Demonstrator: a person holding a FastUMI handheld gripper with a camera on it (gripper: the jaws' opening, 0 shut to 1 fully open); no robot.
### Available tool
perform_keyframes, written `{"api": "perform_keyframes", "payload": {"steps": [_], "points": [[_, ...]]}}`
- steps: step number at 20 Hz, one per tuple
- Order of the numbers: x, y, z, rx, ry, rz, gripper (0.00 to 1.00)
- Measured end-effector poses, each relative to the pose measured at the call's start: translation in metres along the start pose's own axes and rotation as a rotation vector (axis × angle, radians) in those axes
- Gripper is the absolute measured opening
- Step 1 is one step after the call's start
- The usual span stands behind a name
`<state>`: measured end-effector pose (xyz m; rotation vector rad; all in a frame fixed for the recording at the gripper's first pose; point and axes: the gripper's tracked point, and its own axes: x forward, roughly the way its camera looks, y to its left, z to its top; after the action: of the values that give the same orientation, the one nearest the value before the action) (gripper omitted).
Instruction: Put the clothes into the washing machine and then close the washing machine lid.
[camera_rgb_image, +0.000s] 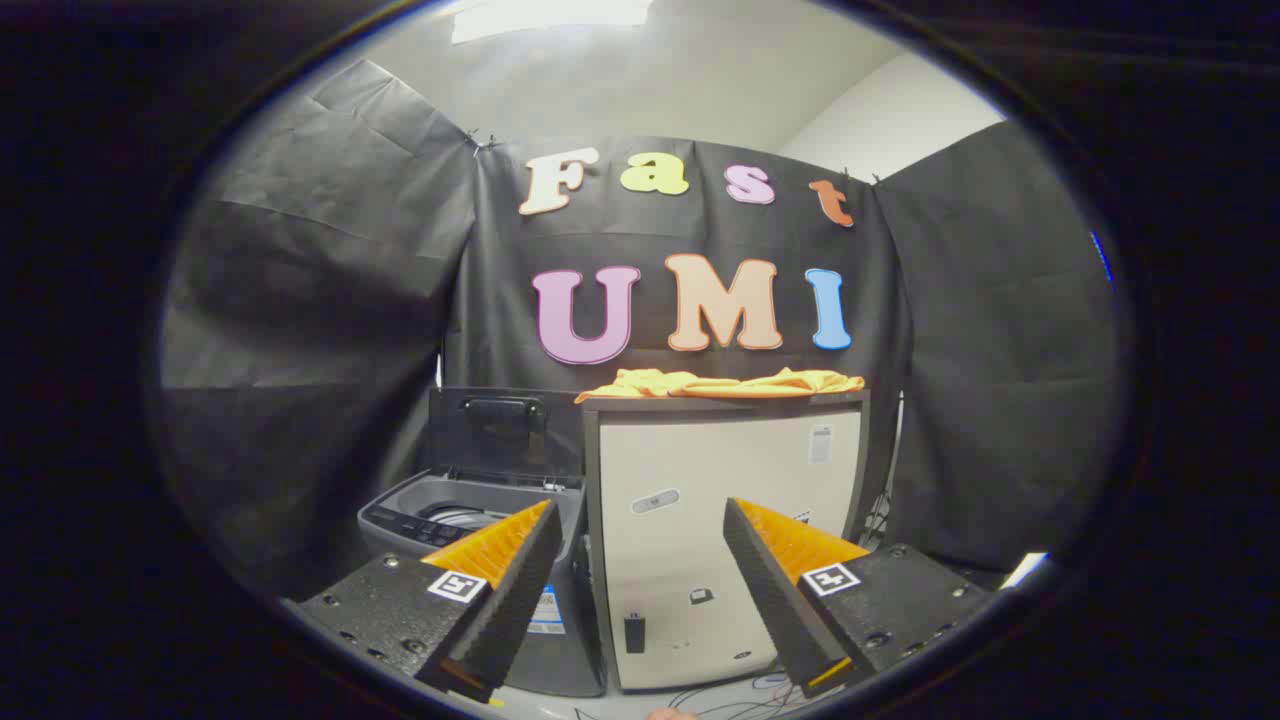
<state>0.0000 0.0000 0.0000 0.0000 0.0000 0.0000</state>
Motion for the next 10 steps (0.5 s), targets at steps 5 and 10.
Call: {"api": "perform_keyframes", "payload": {"steps": [5, 10], "points": [[0.0007, 0.0024, -0.0002, -0.010, -0.003, 0.000, 0.99], [0.0050, 0.0029, -0.0092, -0.014, 0.011, -0.005, 0.99]]}}
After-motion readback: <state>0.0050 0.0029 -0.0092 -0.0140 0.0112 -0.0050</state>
